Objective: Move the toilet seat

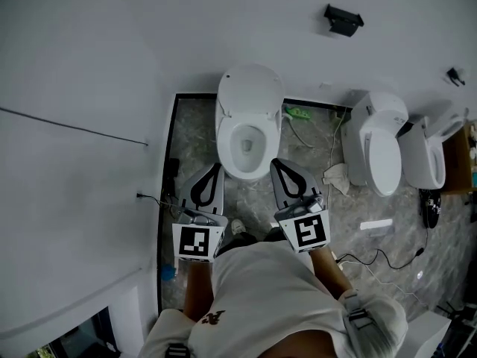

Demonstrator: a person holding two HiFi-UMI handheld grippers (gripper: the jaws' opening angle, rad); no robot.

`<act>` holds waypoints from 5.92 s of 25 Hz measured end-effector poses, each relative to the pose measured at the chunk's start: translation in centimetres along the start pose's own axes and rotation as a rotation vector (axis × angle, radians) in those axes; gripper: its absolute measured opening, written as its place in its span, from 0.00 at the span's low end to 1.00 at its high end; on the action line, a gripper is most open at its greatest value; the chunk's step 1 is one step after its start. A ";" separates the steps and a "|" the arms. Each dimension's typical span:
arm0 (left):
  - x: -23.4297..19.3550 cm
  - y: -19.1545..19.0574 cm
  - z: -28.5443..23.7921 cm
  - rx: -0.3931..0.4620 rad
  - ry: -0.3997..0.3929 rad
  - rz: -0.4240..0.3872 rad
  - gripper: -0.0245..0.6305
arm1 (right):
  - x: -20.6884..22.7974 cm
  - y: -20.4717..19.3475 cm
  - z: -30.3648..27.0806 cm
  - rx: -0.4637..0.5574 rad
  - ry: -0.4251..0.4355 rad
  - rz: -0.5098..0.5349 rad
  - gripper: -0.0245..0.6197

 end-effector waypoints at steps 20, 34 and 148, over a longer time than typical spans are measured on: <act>-3.7 -3.5 -8.9 -0.076 -0.054 -0.005 0.07 | 5.0 -4.5 -6.4 -0.088 -0.058 -0.059 0.07; -4.2 -4.4 -19.1 -0.100 0.030 0.012 0.07 | 12.8 -8.5 -12.1 -0.093 -0.002 -0.119 0.07; -9.1 -63.0 -19.6 -0.722 -0.184 0.265 0.08 | -0.1 -63.5 -14.2 -0.883 -0.258 -0.316 0.07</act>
Point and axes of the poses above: the fingertips, and each gripper's own axes: z backward along the fingers, x to its right, y out of its top, the point moved 1 cm from there along z, backward along the fingers, and after that the axes turned 6 degrees about -y, right-handed, at the moved point
